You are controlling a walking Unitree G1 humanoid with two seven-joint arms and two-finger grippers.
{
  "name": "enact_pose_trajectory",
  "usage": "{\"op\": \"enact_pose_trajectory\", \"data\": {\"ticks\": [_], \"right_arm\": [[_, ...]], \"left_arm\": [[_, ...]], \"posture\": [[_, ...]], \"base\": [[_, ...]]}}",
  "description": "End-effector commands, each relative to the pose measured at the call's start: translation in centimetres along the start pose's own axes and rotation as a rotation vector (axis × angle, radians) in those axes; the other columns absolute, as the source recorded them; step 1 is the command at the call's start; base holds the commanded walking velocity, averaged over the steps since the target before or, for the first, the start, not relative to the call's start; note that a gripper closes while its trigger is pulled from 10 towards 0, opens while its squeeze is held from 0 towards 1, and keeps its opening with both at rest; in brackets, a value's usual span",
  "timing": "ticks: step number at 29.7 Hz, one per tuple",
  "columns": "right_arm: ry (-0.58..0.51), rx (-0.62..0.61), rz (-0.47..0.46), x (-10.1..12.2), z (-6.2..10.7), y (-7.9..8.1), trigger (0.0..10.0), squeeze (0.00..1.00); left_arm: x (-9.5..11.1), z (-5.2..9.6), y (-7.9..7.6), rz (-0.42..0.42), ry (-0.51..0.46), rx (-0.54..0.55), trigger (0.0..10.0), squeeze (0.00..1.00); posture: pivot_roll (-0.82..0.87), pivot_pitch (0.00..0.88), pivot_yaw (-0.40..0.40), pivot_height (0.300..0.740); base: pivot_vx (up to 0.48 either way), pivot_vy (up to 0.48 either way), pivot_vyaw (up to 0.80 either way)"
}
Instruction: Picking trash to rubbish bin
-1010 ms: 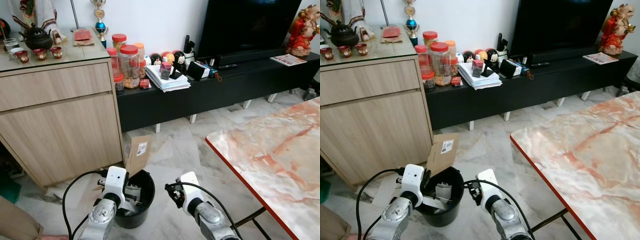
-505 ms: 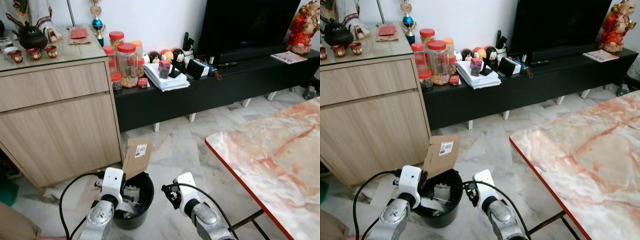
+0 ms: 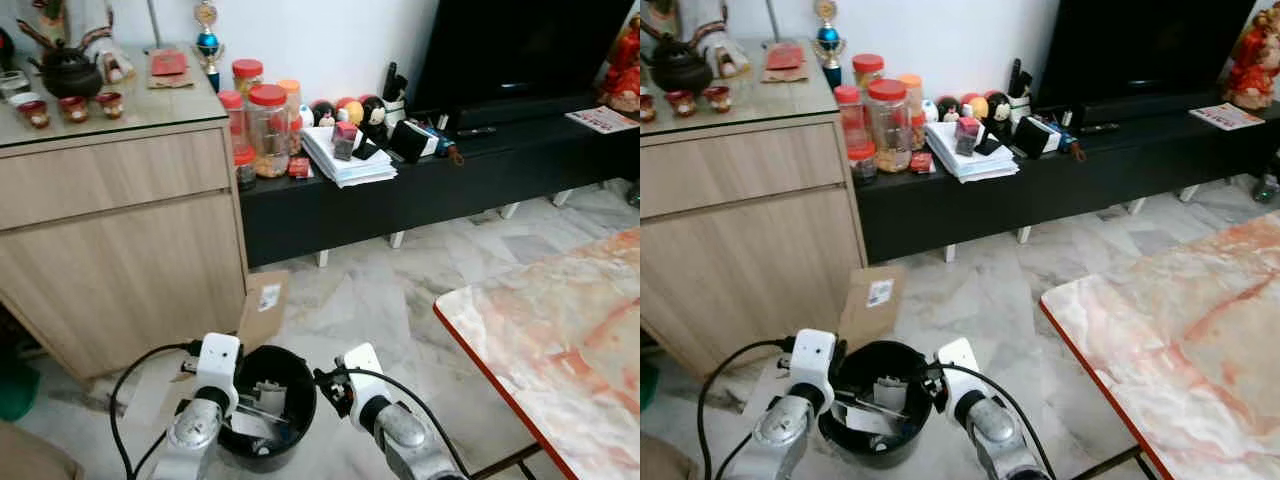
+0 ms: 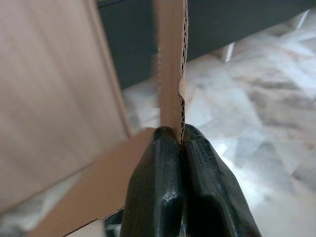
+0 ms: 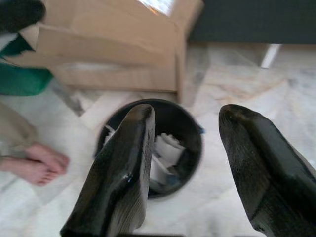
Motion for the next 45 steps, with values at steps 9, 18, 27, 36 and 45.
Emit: {"op": "enact_pose_trajectory", "data": {"ticks": [9, 18, 27, 36, 45], "right_arm": [[-0.010, -0.004, -0.037, -0.2, 0.2, -0.1, 10.0, 0.00], [0.004, 0.024, -0.030, -0.2, 0.1, 0.1, 10.0, 0.00], [0.056, 0.112, -0.013, -0.5, 0.1, 0.6, 10.0, 0.00], [0.092, 0.217, 0.054, 0.0, -0.2, 1.5, 10.0, 0.00], [0.095, 0.265, 0.063, 0.2, -0.2, 2.0, 10.0, 0.00]], "left_arm": [[-0.2, 0.2, -0.2, -0.003, 0.003, -0.004, 10.0, 0.00], [-0.1, 0.2, -0.4, 0.006, -0.003, -0.020, 10.0, 0.00], [-0.5, 0.2, -1.4, 0.013, 0.030, -0.098, 10.0, 0.00], [-2.6, 0.5, -3.0, -0.005, 0.186, -0.230, 10.0, 0.00], [-3.8, 1.3, -1.8, 0.019, 0.232, -0.182, 10.0, 0.00]], "posture": [[0.01, 0.074, -0.062, 0.740], [0.01, 0.082, -0.063, 0.740], [0.01, 0.090, -0.067, 0.740], [0.01, 0.092, -0.068, 0.740], [0.01, 0.096, -0.071, 0.740]], "base": [[0.332, 0.000, 0.15], [0.327, 0.000, 0.00], [0.175, 0.000, 0.00], [0.000, 0.000, 0.00], [0.000, 0.000, 0.00]]}}
Point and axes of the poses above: a point about 5 cm out from each wrist's last joint towards the gripper, its own z axis pointing back from the gripper into the wrist, its own x axis along the axis of the wrist's last joint, y = z × x, the point moved 1 cm from there along -z, pointing out of the wrist towards the gripper, and after that the axes turned 12 degrees about -z, right-handed, at the moved point
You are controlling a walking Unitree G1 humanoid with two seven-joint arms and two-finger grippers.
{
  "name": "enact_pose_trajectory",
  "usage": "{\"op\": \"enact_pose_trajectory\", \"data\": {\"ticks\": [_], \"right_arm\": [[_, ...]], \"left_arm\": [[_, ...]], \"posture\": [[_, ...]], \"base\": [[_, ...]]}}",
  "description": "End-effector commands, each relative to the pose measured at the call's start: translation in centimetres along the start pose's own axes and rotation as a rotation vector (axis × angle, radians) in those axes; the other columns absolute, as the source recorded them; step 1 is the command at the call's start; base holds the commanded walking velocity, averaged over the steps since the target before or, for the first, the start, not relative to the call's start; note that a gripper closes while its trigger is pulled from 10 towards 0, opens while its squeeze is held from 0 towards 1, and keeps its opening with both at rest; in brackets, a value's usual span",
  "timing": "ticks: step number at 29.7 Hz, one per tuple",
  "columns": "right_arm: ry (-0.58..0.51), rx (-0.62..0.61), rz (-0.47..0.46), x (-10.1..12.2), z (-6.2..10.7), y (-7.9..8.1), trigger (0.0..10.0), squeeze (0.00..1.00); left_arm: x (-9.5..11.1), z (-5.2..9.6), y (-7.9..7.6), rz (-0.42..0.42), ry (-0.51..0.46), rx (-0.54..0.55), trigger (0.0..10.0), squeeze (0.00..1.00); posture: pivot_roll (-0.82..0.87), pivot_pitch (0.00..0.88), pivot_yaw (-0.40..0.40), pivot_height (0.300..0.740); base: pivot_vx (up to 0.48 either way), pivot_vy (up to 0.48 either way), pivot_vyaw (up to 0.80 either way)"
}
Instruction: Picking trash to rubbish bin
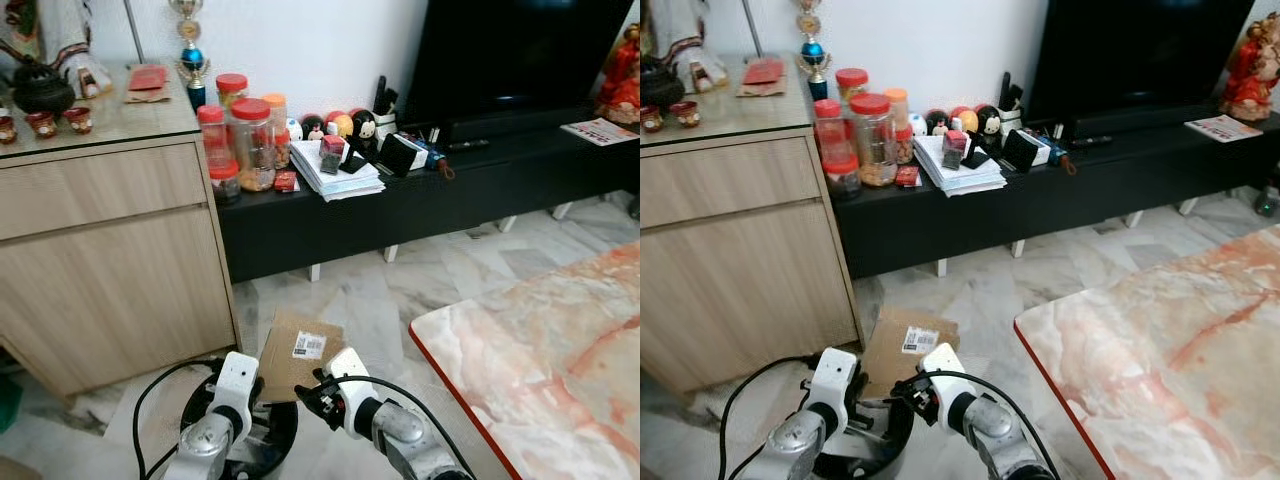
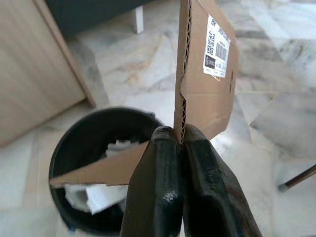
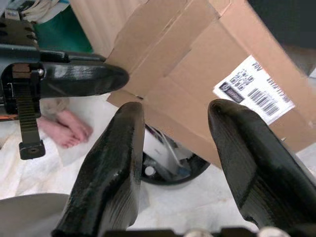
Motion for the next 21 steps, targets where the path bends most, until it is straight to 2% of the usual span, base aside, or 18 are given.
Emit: {"op": "enact_pose_trajectory", "data": {"ticks": [1, 7, 21], "right_arm": [[0.000, 0.022, 0.015, 0.3, -0.1, 0.2, 10.0, 0.00], [0.001, 0.031, 0.022, 0.4, -0.1, 0.3, 10.0, 0.00], [-0.009, 0.035, 0.029, 0.8, -0.1, 0.3, 10.0, 0.00]], "left_arm": [[-0.4, 0.2, 0.8, 0.010, 0.023, 0.036, 10.0, 0.00], [-1.1, 0.6, 1.7, 0.009, 0.053, 0.075, 10.0, 0.00], [-2.0, 0.8, 2.3, 0.005, 0.096, 0.089, 10.0, 0.00]], "posture": [[0.01, 0.096, -0.071, 0.740], [0.01, 0.099, -0.073, 0.740], [0.01, 0.104, -0.076, 0.740]], "base": [[0.000, 0.000, 0.00], [0.000, 0.000, 0.00], [0.000, 0.000, 0.00]]}}
Point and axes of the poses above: a point about 5 cm out from each wrist's last joint towards the gripper, its own z axis pointing back from the gripper into the wrist, its own x axis along the axis of the wrist's last joint, y = z × x, the point moved 1 cm from there along -z, pointing out of the wrist towards the gripper, and after that the axes turned 12 degrees about -z, right-handed, at the moved point
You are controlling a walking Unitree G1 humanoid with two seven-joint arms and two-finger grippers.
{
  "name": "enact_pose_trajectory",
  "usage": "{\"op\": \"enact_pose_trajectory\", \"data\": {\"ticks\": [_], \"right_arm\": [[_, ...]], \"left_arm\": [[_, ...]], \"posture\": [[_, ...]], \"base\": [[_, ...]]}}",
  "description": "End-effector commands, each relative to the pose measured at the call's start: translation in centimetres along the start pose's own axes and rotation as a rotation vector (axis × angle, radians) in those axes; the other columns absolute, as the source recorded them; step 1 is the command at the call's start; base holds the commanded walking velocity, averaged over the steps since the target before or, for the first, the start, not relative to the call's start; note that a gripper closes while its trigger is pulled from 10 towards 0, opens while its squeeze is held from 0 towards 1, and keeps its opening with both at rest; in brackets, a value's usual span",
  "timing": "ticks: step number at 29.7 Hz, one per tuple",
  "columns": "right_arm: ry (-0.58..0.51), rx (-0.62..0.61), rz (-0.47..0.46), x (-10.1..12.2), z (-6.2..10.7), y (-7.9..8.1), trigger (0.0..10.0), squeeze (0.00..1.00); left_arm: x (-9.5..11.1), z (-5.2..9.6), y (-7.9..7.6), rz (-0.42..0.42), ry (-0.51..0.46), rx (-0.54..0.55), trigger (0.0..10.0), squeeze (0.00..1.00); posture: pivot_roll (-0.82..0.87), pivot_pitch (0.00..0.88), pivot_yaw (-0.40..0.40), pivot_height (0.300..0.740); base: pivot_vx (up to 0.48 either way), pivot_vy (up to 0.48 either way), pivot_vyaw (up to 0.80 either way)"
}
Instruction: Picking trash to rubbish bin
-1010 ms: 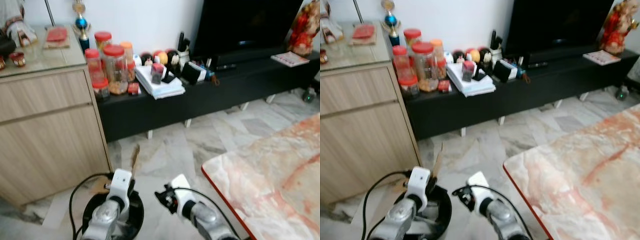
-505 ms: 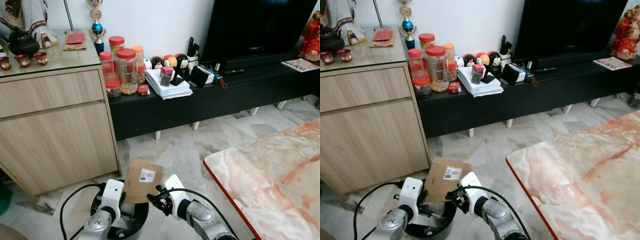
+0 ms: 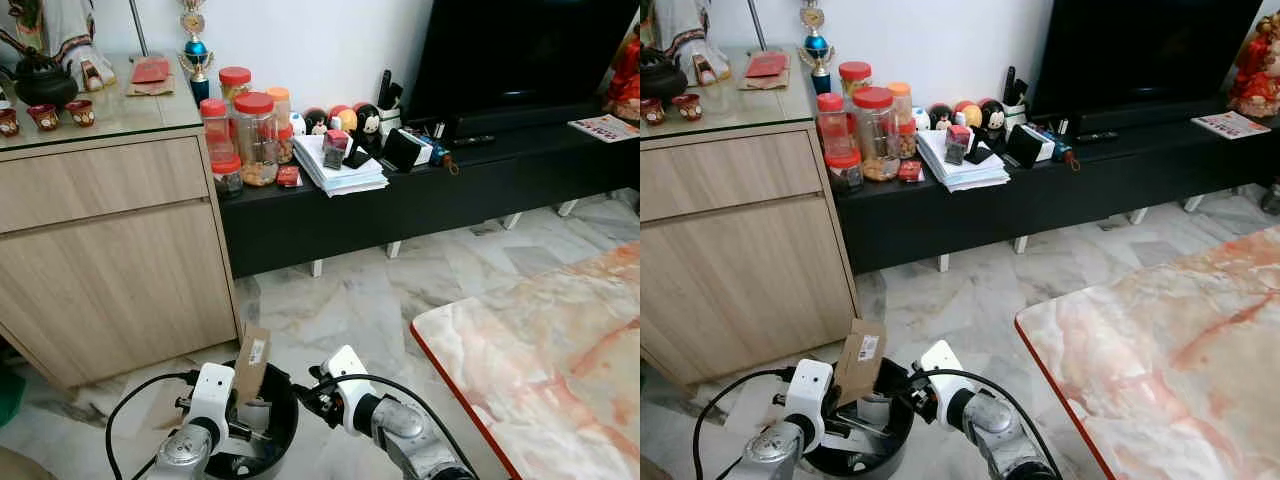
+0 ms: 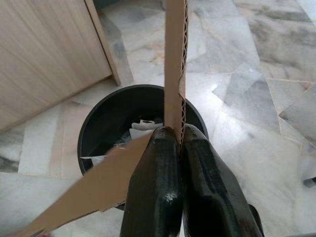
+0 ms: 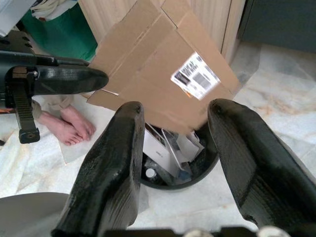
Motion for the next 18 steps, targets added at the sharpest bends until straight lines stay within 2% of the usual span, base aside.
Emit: {"op": "enact_pose_trajectory", "data": {"ticks": [1, 18], "right_arm": [[0.005, 0.002, 0.000, -0.07, 0.08, -0.01, 10.0, 0.00], [-0.014, 0.004, -0.001, 0.28, 0.01, 0.05, 10.0, 0.00]], "left_arm": [[-0.44, 0.12, 0.25, 0.001, 0.024, 0.009, 10.0, 0.00], [-0.70, 0.29, 0.94, -0.002, 0.030, 0.044, 10.0, 0.00]], "posture": [[0.01, 0.106, -0.078, 0.740], [0.01, 0.107, -0.084, 0.740]], "base": [[0.000, 0.000, 0.00], [0.000, 0.000, 0.00]]}}
Point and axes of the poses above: a point about 5 cm out from each wrist's last joint towards the gripper, its own z axis pointing back from the gripper into the wrist, its own x axis along the axis of the wrist's last joint, y = z × x, the point moved 1 cm from there along -z, pointing out of the wrist towards the gripper, and after that the axes turned 12 degrees about -z, right-handed, at the moved point
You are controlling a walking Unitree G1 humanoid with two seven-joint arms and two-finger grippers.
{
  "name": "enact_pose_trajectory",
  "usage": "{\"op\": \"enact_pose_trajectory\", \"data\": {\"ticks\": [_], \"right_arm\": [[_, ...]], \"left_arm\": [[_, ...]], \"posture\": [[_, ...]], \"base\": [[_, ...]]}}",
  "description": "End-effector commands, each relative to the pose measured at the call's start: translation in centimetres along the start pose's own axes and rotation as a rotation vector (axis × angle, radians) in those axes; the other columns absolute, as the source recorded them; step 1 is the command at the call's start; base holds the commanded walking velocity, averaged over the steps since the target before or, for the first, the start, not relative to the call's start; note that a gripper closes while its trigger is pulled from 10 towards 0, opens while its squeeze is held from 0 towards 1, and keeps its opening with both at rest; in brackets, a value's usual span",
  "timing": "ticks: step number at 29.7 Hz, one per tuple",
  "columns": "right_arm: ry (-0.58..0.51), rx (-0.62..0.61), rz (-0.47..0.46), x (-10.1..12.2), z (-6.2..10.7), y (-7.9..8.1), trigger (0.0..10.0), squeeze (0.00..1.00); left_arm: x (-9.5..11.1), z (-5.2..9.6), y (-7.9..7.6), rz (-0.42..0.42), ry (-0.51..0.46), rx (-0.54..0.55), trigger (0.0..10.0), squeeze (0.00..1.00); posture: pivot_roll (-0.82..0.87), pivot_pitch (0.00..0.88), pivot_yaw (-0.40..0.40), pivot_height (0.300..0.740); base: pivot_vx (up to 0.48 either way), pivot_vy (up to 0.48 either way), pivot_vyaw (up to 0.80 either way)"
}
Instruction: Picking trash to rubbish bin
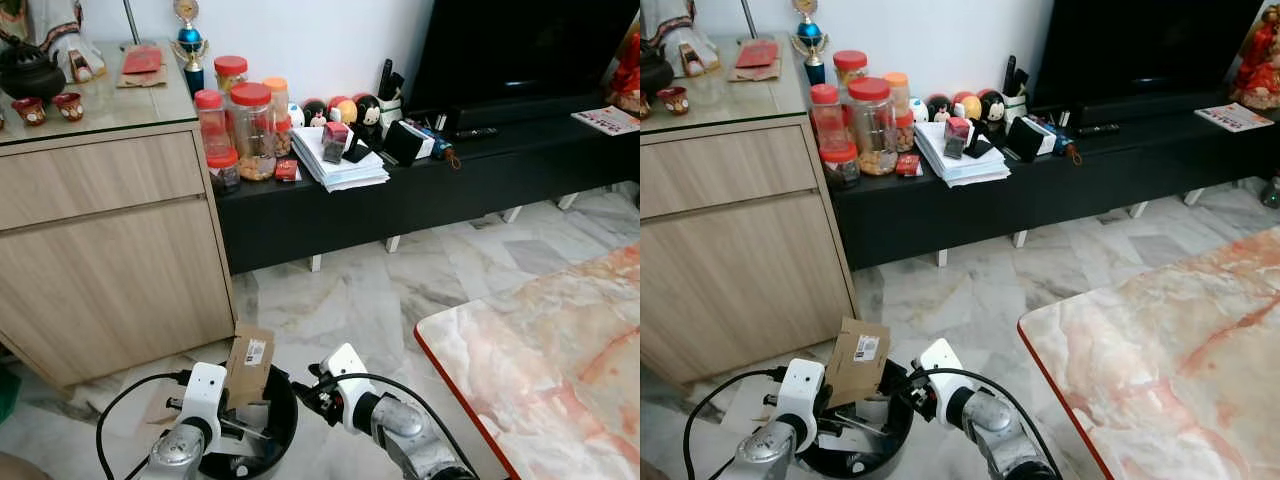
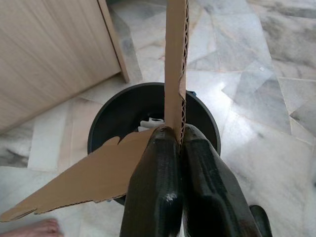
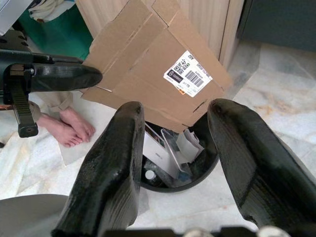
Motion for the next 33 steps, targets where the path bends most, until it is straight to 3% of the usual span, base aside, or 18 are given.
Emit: {"op": "enact_pose_trajectory", "data": {"ticks": [1, 6, 7, 8, 9, 10, 28, 29, 33], "right_arm": [[-0.006, 0.002, 0.002, 0.1, 0.0, 0.0, 10.0, 0.00], [-0.008, 0.001, 0.000, 0.1, 0.1, 0.0, 10.0, 0.00], [-0.007, 0.002, 0.000, 0.1, 0.1, 0.0, 10.0, 0.00], [-0.007, 0.002, 0.000, 0.1, 0.1, 0.0, 10.0, 0.00], [-0.007, 0.002, -0.001, 0.1, 0.1, 0.0, 10.0, 0.00], [-0.007, 0.003, -0.003, 0.1, 0.1, 0.0, 10.0, 0.00], [-0.008, -0.007, -0.009, -0.1, 0.1, 0.0, 10.0, 0.00], [-0.018, -0.010, -0.013, 0.0, 0.1, 0.0, 10.0, 0.00], [-0.067, -0.006, -0.024, 0.6, 0.1, 0.1, 10.0, 0.00]], "left_arm": [[-0.4, 0.1, 0.1, 0.000, 0.019, 0.006, 10.0, 0.00], [-0.4, 0.1, 0.1, -0.003, 0.019, 0.011, 10.0, 0.00], [-0.5, 0.2, 0.2, -0.004, 0.021, 0.017, 10.0, 0.17], [-0.5, 0.2, 0.2, -0.004, 0.021, 0.017, 10.0, 0.17], [-0.5, 0.2, 0.3, -0.004, 0.021, 0.019, 10.0, 0.34], [-0.6, 0.2, 0.3, -0.005, 0.023, 0.021, 10.0, 1.00], [-0.2, 0.1, 0.5, -0.017, 0.005, 0.038, 10.0, 1.00], [0.1, 0.1, 0.6, -0.023, -0.012, 0.057, 10.0, 0.00], [1.3, 0.3, 1.6, -0.009, -0.086, 0.182, 10.0, 0.00]], "posture": [[0.01, 0.107, -0.084, 0.740], [0.01, 0.108, -0.085, 0.740], [0.02, 0.109, -0.085, 0.740], [0.02, 0.109, -0.085, 0.740], [0.02, 0.109, -0.085, 0.740], [0.02, 0.109, -0.085, 0.740], [0.02, 0.108, -0.086, 0.740], [0.02, 0.108, -0.086, 0.740], [0.02, 0.107, -0.084, 0.740]], "base": [[0.000, 0.000, 0.00], [0.000, 0.000, 0.00], [0.000, 0.000, 0.00], [0.000, 0.000, 0.00], [0.000, 0.000, 0.00], [0.000, 0.000, 0.00], [0.000, 0.000, 0.00], [0.000, 0.000, 0.00], [0.000, 0.000, 0.00]]}}
Point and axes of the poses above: a point about 5 cm out from each wrist's last joint towards the gripper, its own z axis pointing back from the gripper into the wrist, its own x axis along the axis of the wrist's last joint, y = z × x, the point moved 1 cm from there along -z, pointing out of the wrist towards the gripper, and after that the axes turned 12 degrees about -z, right-handed, at the moved point
